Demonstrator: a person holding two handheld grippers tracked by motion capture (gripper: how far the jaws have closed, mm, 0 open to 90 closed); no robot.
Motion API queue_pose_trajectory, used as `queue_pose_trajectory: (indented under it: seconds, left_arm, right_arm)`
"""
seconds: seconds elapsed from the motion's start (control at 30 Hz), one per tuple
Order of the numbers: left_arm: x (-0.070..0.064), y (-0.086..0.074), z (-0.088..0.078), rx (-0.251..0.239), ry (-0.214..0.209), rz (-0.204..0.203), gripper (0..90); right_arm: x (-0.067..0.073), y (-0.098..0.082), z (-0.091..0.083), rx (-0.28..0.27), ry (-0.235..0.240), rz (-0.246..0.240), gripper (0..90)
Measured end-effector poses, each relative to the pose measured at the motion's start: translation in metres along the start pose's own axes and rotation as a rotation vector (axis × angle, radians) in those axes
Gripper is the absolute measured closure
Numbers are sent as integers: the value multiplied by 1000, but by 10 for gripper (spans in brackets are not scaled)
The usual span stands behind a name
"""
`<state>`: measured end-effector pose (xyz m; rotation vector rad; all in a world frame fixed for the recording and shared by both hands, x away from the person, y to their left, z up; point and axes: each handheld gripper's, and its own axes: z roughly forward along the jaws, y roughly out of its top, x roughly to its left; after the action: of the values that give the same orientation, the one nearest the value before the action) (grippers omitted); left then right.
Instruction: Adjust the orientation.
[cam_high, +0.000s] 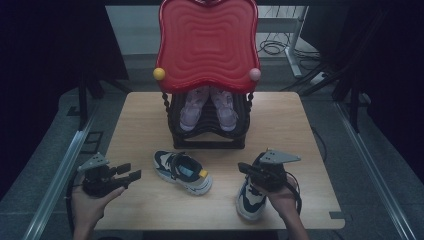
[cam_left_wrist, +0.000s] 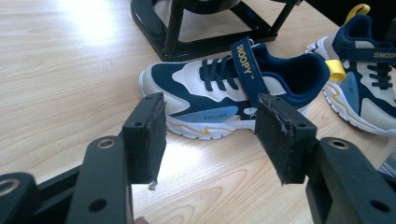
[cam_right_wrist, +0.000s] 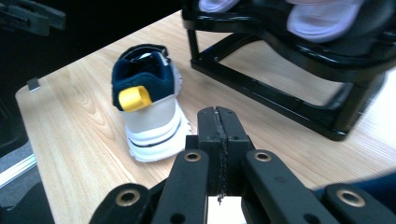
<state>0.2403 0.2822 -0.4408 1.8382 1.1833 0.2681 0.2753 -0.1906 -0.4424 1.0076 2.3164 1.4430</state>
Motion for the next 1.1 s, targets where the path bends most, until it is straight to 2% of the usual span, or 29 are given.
queue_pose_trajectory:
  seconds: [0.13, 0.23, 0.27, 0.37, 0.4, 0.53, 0.73, 0.8, 0.97, 1.1]
  left_arm:
    - [-1, 0, -6, -9, -2, 9, 435]
    - [-2, 0, -8, -13, -9, 12, 435]
    - [-2, 0, -9, -14, -10, 9, 434]
    - [0, -1, -9, -13, -16, 4, 432]
    - [0, -1, -9, -12, -18, 0, 431]
    - [2, -2, -6, -5, -26, -10, 432]
    - [3, -3, -6, -6, -30, -14, 432]
    - [3, -3, -6, -4, -32, -16, 434]
    - [4, -5, -4, 1, -33, -19, 435]
    - [5, -5, -5, -2, -30, -26, 434]
  right_arm:
    - [9, 6, 12, 12, 25, -19, 896]
    - [17, 10, 26, 26, 50, -33, 896]
    - [22, 13, 37, 40, 59, -32, 896]
    - [27, 17, 46, 56, 69, -38, 896]
    - [32, 20, 56, 81, 53, -39, 896]
    - [37, 26, 69, 102, 51, -42, 897]
    - [38, 31, 92, 141, 53, -47, 897]
    - [38, 30, 100, 147, 40, -45, 897]
    - [39, 28, 108, 163, 26, -49, 897]
    - [46, 24, 112, 189, -9, -93, 897]
